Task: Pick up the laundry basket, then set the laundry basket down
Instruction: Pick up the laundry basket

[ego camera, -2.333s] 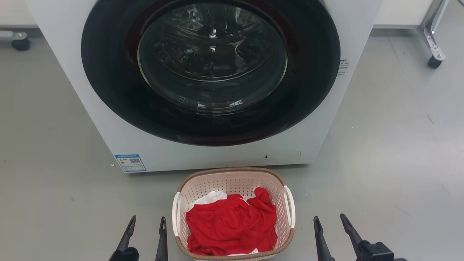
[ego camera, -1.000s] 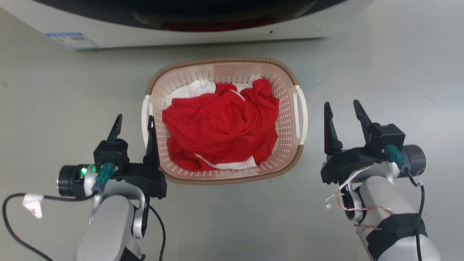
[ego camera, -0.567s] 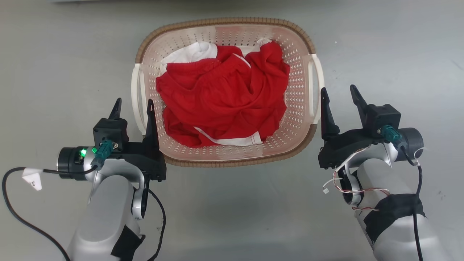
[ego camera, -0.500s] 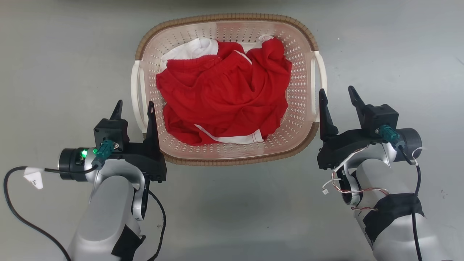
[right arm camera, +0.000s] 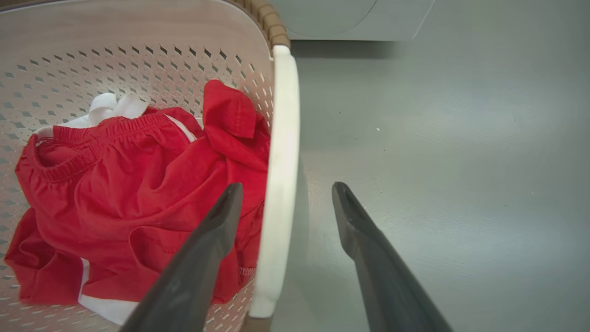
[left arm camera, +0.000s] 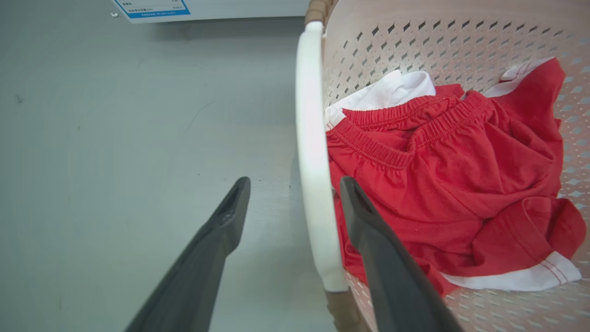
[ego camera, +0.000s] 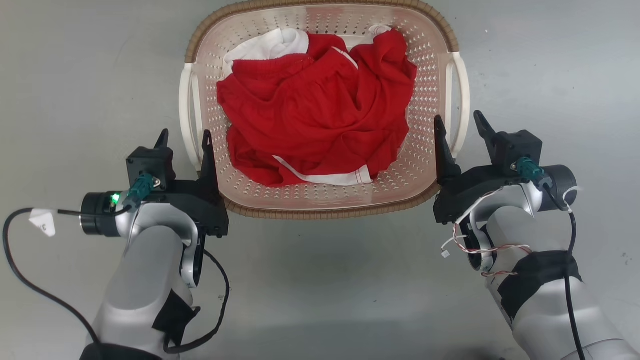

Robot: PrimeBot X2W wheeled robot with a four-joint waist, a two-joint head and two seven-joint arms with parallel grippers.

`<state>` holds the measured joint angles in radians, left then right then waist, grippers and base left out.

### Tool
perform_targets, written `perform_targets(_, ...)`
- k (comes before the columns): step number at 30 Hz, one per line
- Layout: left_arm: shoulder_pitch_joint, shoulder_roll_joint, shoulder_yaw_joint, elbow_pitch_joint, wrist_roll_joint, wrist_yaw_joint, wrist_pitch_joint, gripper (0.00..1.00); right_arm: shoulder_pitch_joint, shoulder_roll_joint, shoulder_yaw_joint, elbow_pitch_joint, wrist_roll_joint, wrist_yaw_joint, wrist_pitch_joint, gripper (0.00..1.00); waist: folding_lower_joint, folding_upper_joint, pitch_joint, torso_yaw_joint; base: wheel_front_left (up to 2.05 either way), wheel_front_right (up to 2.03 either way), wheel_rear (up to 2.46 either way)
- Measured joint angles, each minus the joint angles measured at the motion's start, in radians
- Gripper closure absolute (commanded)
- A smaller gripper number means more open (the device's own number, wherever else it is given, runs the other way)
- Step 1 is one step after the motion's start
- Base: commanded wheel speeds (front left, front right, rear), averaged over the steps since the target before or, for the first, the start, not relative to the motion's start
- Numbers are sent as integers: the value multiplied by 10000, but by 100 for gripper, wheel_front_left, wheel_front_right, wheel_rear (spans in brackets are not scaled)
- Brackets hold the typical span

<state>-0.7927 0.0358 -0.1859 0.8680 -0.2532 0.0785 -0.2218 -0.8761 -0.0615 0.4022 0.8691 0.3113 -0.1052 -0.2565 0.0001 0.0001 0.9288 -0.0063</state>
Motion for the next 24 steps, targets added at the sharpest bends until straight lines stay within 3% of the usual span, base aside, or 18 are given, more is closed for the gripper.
perform_targets(15,-893,-65,-247,1043,-305,-171,0,0,-840,-13,746,836,704,-2,121,0,-1,-1,230,171,0,0,0)
perform_targets(17,-974,-69,-334,1151,-336,-173,0,0,-896,-13,865,920,846,-2,211,5,0,-1,241,194,0,0,0)
perform_targets(18,-1018,-71,-403,1200,-410,-173,2,0,-925,-15,936,963,911,-2,278,25,0,-1,246,202,0,0,0)
perform_targets(19,-1048,-71,-451,1243,-472,-173,2,0,-946,-15,1007,984,978,-4,295,38,0,-1,250,209,0,0,0)
perform_targets(20,-1072,-69,-502,1285,-527,-174,4,4,-978,-15,1074,1005,1068,-4,378,47,0,-1,252,213,0,0,0)
perform_targets(23,-1110,-69,-677,1386,-650,-186,13,28,-1039,-38,1233,1062,1360,-19,537,58,0,-1,254,218,0,0,0)
perform_targets(24,-1126,-69,-736,1427,-685,-186,17,52,-1049,-52,1292,1081,1419,-19,548,62,0,-1,252,219,0,0,0)
